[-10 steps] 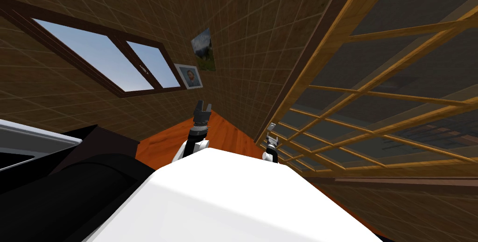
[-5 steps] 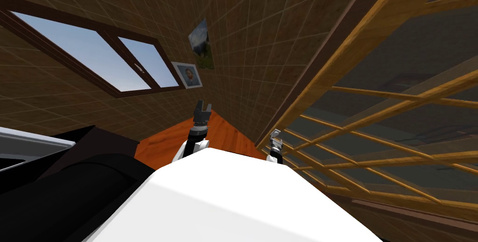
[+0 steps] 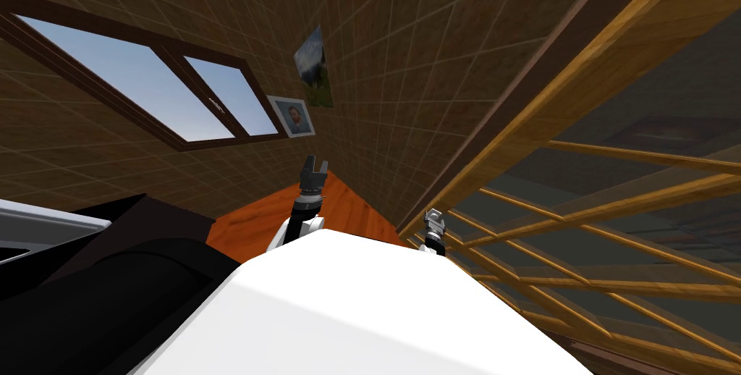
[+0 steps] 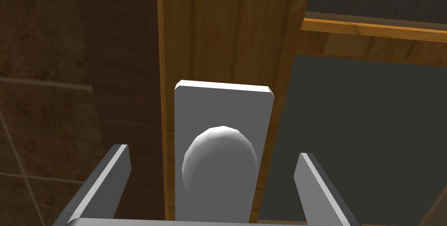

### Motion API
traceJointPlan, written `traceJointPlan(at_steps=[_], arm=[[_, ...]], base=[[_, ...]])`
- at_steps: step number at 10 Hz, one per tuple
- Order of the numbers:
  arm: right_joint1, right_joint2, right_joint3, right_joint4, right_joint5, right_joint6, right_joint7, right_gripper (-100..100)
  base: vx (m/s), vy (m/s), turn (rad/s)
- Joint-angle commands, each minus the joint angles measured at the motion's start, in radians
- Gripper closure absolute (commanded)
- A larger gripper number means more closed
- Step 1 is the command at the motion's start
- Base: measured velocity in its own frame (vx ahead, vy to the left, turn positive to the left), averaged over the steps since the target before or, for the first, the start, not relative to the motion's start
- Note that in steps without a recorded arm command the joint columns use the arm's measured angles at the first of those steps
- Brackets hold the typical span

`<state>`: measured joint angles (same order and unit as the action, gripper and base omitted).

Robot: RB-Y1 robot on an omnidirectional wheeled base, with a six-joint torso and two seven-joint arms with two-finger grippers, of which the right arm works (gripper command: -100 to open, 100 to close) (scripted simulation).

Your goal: Pull the door open

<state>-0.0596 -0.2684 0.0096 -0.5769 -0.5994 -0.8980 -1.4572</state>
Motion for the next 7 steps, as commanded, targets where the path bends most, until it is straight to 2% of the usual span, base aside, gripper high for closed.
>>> traceJointPlan(at_steps=[1,2,3,7], arm=[[0.0,-0.02,0.0,0.022,-0.001,-0.012,-0.028,-100],[-0.001,-0.01,0.0,0.016,0.0,-0.009,-0.014,-100],[-0.001,-0.01,0.0,0.016,0.0,-0.009,-0.014,100],[-0.001,-0.01,0.0,0.016,0.0,-0.009,-0.014,100]], base=[[0.074,-0.013,0.066],[0.048,-0.01,0.019],[-0.01,0.001,-0.017],[-0.009,0.001,0.0]])
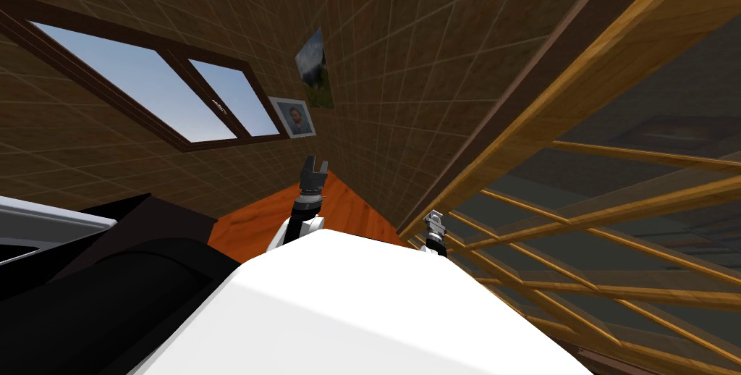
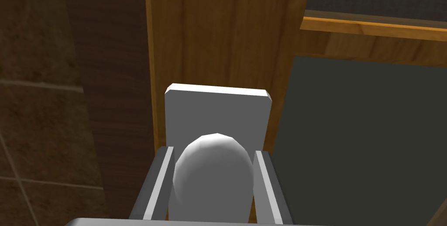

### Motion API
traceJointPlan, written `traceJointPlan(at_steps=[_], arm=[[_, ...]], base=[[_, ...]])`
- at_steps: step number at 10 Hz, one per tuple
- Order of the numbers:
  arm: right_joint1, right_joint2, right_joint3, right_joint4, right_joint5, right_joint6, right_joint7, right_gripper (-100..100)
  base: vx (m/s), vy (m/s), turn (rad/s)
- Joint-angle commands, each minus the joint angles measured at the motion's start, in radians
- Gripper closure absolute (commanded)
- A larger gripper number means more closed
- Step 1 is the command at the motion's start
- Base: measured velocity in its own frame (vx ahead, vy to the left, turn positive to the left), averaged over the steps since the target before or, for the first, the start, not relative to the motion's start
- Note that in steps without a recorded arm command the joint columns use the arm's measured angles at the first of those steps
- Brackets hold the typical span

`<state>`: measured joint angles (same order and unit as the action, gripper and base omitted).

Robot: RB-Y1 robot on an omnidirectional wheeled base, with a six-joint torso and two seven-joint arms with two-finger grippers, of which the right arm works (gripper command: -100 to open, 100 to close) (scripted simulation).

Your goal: Pull the door open

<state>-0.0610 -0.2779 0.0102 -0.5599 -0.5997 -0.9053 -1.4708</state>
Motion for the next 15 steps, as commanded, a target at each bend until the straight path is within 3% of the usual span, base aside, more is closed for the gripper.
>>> traceJointPlan(at_steps=[1,9,11,15], arm=[[0.0,0.0,0.0,-0.001,0.0,-0.002,0.0,100],[0.019,-0.03,0.101,-0.036,0.059,0.003,-0.083,100],[0.028,-0.029,0.104,-0.052,0.061,0.011,-0.08,100],[0.051,-0.059,0.163,-0.07,0.093,-0.006,-0.134,100]], base=[[0.0,0.0,0.0],[-0.229,-0.014,0.079],[-0.139,-0.008,0.038],[-0.213,0.005,0.072]])
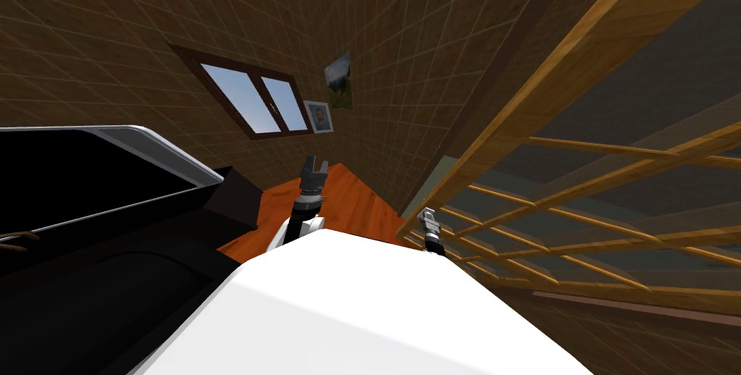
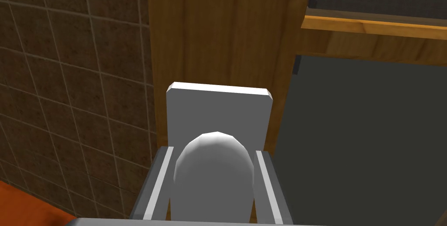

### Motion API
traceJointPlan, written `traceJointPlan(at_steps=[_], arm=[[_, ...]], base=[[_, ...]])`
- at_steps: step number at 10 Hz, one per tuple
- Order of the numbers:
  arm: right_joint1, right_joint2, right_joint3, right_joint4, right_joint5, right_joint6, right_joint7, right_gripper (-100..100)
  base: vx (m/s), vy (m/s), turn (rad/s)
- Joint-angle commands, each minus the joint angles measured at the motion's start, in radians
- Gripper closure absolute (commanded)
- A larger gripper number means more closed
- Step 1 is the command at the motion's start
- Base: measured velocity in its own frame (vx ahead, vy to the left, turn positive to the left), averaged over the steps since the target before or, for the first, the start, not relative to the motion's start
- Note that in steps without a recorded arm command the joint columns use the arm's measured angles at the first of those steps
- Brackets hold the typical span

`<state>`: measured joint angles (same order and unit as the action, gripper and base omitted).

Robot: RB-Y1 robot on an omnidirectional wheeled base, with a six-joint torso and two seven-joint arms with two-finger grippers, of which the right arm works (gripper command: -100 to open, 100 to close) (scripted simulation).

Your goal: Pull the door open

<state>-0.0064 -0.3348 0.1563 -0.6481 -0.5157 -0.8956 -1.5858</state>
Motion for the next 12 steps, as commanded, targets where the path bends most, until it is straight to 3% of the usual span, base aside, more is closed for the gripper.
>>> traceJointPlan(at_steps=[1,4,5,6,12], arm=[[0.001,-0.01,0.029,0.015,0.016,-0.02,-0.031,100],[0.016,-0.032,0.067,0.003,0.038,-0.035,-0.068,100],[0.012,-0.026,0.063,0.011,0.035,-0.032,-0.063,100],[0.025,-0.04,0.086,0.006,0.05,-0.046,-0.086,100],[0.065,-0.095,0.154,-0.015,0.095,-0.1,-0.162,100]], base=[[-0.258,-0.016,0.088],[-0.245,-0.054,0.083],[-0.093,-0.008,0.022],[-0.159,-0.013,0.097],[-0.233,-0.034,0.075]])
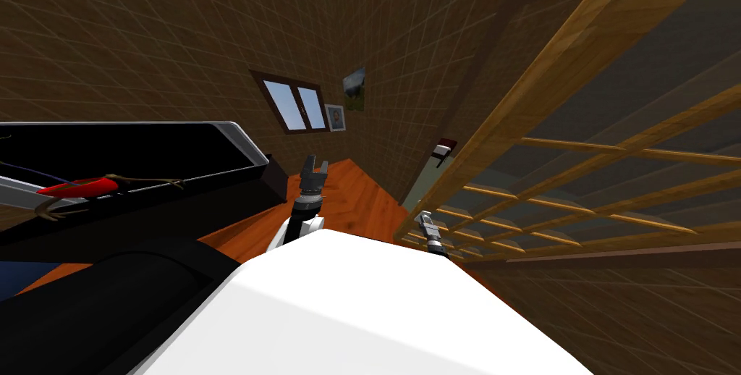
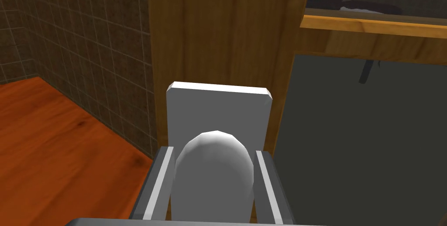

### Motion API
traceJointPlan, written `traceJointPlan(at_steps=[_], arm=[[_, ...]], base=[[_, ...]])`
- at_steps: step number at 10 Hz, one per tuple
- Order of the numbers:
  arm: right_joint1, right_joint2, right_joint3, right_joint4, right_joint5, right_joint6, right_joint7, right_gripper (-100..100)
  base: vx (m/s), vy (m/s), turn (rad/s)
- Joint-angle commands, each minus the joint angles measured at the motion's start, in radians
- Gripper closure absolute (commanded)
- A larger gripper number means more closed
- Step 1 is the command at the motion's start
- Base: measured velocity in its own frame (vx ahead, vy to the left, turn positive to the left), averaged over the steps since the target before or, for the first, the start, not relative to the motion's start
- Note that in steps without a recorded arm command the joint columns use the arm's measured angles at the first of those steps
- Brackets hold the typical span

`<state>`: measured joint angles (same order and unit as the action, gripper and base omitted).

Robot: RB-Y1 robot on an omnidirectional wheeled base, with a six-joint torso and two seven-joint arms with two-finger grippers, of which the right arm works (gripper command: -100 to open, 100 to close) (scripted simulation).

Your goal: Pull the door open

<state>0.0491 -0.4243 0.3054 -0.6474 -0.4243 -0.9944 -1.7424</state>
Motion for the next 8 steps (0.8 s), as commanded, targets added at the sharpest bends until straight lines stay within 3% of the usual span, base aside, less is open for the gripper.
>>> traceJointPlan(at_steps=[1,8], arm=[[0.0,0.0,0.0,0.0,0.0,0.0,0.0,100],[0.052,-0.063,0.071,0.007,0.038,-0.1,-0.081,100]], base=[[-0.094,-0.021,0.016],[-0.201,-0.055,0.113]])
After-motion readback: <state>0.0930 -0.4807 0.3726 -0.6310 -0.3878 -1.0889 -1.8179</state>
